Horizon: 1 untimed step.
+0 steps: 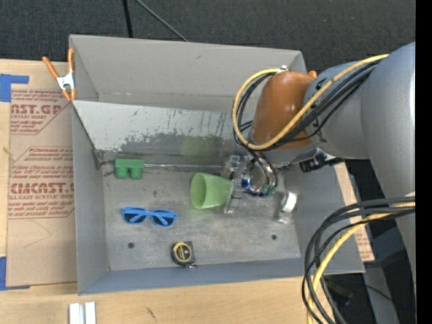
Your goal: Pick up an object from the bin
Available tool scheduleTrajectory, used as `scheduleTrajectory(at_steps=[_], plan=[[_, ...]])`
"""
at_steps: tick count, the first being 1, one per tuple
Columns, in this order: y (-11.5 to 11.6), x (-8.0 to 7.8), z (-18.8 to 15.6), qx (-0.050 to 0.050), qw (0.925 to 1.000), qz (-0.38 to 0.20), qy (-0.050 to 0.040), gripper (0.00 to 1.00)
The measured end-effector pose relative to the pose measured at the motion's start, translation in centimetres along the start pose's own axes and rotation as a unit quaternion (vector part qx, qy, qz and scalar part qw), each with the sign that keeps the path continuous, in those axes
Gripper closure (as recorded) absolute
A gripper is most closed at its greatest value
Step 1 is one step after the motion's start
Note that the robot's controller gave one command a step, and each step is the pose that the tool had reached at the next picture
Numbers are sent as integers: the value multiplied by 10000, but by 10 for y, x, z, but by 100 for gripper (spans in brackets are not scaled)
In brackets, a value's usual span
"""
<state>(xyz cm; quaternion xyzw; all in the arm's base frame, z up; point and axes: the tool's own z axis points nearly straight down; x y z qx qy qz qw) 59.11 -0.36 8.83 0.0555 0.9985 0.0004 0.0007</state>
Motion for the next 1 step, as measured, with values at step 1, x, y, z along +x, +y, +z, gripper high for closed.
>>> scheduleTrajectory(at_steps=[1], plan=[[2,14,-160,-9,10000,-41,-46,100]])
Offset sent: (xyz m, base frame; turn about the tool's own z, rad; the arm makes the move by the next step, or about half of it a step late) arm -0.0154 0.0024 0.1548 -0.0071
